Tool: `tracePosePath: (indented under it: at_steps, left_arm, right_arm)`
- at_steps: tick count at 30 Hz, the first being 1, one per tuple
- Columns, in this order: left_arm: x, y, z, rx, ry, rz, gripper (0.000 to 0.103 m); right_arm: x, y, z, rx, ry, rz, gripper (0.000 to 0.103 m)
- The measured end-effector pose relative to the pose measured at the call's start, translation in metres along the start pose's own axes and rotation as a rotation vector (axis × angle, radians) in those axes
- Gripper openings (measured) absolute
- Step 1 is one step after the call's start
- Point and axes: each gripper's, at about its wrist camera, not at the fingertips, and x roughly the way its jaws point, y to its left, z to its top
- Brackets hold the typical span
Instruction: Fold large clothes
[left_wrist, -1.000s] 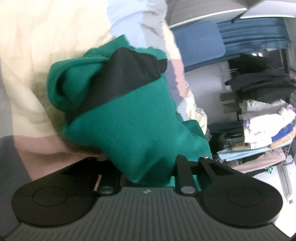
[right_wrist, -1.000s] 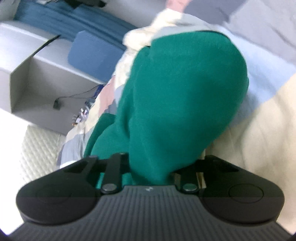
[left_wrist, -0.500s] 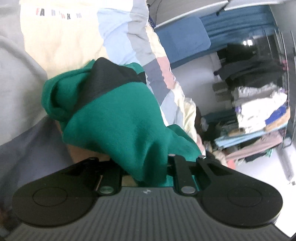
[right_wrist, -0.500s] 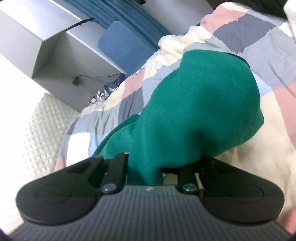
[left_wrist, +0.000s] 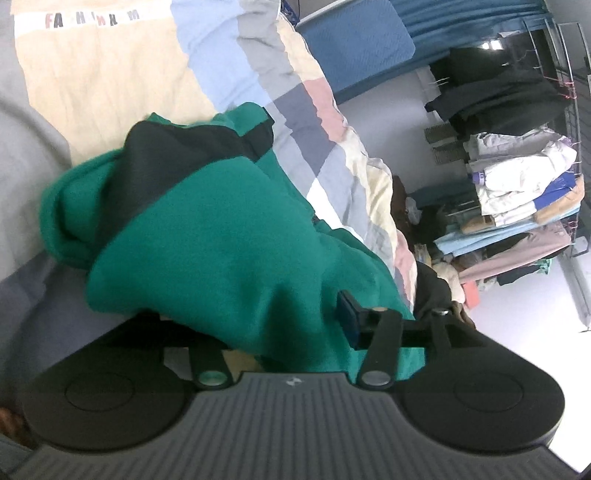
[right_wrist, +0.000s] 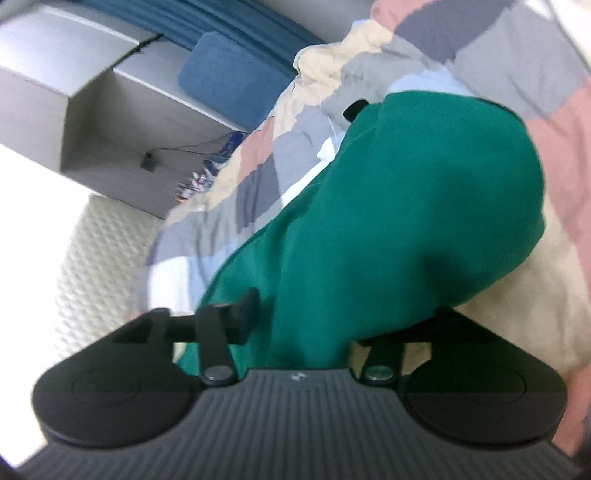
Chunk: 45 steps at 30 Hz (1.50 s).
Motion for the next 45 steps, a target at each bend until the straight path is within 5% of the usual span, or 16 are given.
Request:
tracePosePath:
  at_steps: [8,13,26,30,38,45]
  left_arm:
    - [-0.012,-0.026,0.008,0.112,-0.123,-0.048,0.059]
    - [-0.001,-0.045,0.028,0.214,-0.181,-0.073,0.062]
    - [0.100,-0.076,0.103,0.401,-0.353,0.034,0.065]
    - [0.142,-0.074,0.137,0.423,-0.349,0.108,0.065]
    - [0.215,-0.055,0.177,0.489,-0.229,0.270,0.065]
    - [0.226,-0.047,0.178,0.468,-0.225,0.269,0.066]
  right_arm:
    - [-0.011,0.024,0.005,-0.083,-0.069,0.101,0.057]
    - [0.005,0.048,0.030,-0.199,-0.107,0.091,0.057]
    - [0.094,0.064,0.098,-0.442,-0.207,0.009,0.059]
    - [0.129,0.066,0.112,-0.524,-0.223,-0.037,0.059]
    - [0.216,0.054,0.135,-0.574,-0.077,-0.139,0.059]
    - [0.241,0.049,0.136,-0.579,-0.087,-0.168,0.059]
